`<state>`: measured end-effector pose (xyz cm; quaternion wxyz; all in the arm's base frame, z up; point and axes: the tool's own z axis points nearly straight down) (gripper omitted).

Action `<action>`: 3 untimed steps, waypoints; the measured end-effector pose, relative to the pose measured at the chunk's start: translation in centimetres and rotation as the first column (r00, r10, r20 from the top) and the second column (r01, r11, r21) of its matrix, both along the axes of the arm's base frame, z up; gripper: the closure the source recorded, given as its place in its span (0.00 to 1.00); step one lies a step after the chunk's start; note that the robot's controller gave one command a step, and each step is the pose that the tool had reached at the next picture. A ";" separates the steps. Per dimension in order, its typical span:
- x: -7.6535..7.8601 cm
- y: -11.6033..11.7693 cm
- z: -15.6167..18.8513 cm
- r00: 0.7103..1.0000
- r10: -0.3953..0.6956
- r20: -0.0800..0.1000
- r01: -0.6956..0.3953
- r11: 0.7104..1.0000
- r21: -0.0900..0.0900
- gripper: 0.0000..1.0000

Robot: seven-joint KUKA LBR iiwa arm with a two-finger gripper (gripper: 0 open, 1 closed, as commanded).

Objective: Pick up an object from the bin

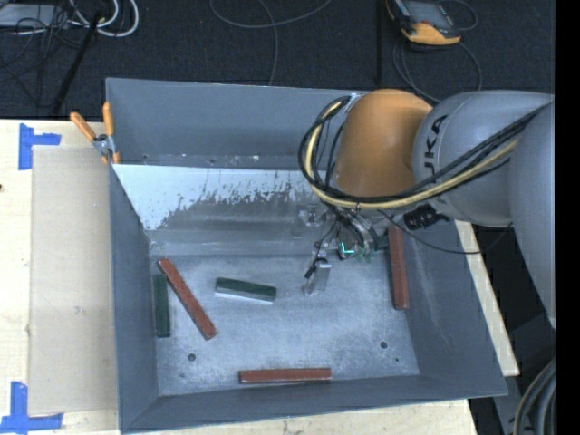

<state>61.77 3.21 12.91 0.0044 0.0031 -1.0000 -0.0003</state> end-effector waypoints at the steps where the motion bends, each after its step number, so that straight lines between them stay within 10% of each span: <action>1: 0.2 7.4 -5.8 0.992 0.123 0.004 -0.123 0.992 0.001 0.00; 2: -0.6 8.5 -5.9 0.991 0.134 0.008 -0.134 0.991 -0.001 0.00; 3: -0.5 8.5 -5.9 0.991 0.131 0.009 -0.131 0.991 0.000 1.00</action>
Offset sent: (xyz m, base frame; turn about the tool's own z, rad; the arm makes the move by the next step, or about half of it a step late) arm 0.0031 0.0703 -0.0561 -0.1103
